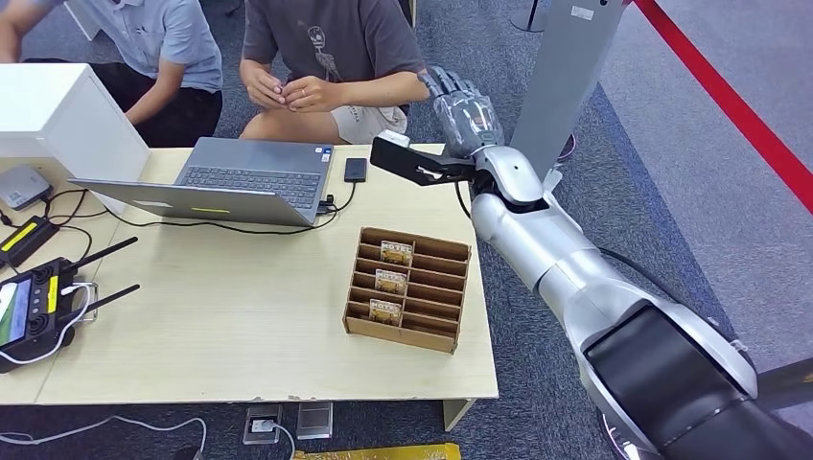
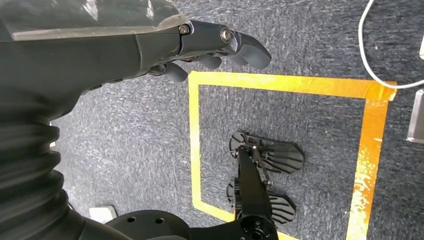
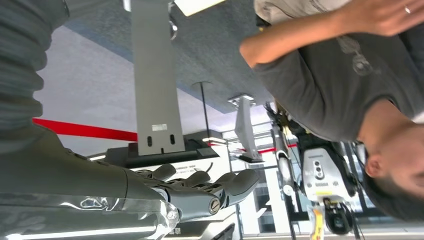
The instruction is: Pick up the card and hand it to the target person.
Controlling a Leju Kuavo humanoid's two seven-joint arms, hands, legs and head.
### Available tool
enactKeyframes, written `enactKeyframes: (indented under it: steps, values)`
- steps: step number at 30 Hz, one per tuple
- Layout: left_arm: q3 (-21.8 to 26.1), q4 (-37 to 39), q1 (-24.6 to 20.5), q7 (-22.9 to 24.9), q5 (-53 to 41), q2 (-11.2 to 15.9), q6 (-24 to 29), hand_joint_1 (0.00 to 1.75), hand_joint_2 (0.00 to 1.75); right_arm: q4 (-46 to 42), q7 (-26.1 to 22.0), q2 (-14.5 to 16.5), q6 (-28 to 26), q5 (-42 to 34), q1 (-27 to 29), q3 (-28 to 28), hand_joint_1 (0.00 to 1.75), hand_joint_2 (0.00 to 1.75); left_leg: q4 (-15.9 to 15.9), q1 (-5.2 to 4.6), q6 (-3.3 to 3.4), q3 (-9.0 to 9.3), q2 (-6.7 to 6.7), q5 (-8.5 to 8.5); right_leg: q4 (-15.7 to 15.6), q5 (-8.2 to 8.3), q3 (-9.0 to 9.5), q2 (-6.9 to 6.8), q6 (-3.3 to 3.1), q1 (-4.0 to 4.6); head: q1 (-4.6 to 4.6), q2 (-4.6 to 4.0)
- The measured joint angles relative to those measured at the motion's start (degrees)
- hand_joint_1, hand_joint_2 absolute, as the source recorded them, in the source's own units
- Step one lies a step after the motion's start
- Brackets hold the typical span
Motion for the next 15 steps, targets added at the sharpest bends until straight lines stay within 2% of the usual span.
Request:
enactKeyframes:
  steps: [4,7,11,14,15]
  values:
    - [0.0,0.0,0.0,0.3,1.1,0.0,0.3,0.00,1.75,-3.8,-0.6,-1.5,1.1,-0.5,0.6,-1.3,0.00,1.75,0.0,0.00,0.00,0.04,0.01,0.00,0.0,0.00,0.00,0.00,0.00,0.00,-0.03,0.00]
    - [0.0,0.0,0.1,0.3,2.0,0.0,0.5,0.00,1.75,-11.1,2.3,-4.1,4.5,-2.3,3.8,-2.4,0.00,1.75,0.0,0.00,0.01,0.05,0.00,-0.01,0.0,0.00,0.04,-0.01,0.00,0.00,-0.02,0.00]
    - [0.1,0.0,0.4,0.7,2.9,0.1,0.9,0.00,1.75,-23.8,4.7,-8.6,7.9,-9.0,11.2,-4.9,0.00,1.75,0.0,0.00,0.02,0.07,0.00,-0.02,-0.1,-0.01,0.02,-0.01,0.01,0.00,0.02,0.00]
    - [0.2,0.1,0.6,1.5,3.5,0.2,1.4,0.00,1.75,-37.6,4.9,-12.9,8.8,-16.4,21.0,-9.1,0.00,1.75,0.0,0.02,0.02,0.13,-0.09,-0.07,-0.2,-0.04,0.18,-0.14,0.03,0.02,0.05,0.00]
    - [0.2,0.1,0.7,1.6,3.5,0.2,1.4,0.00,1.75,-39.7,4.9,-13.5,9.0,-17.6,22.8,-9.8,0.00,1.75,0.0,0.02,0.01,0.12,-0.11,-0.08,-0.2,-0.04,0.18,-0.16,0.03,0.02,0.12,0.00]
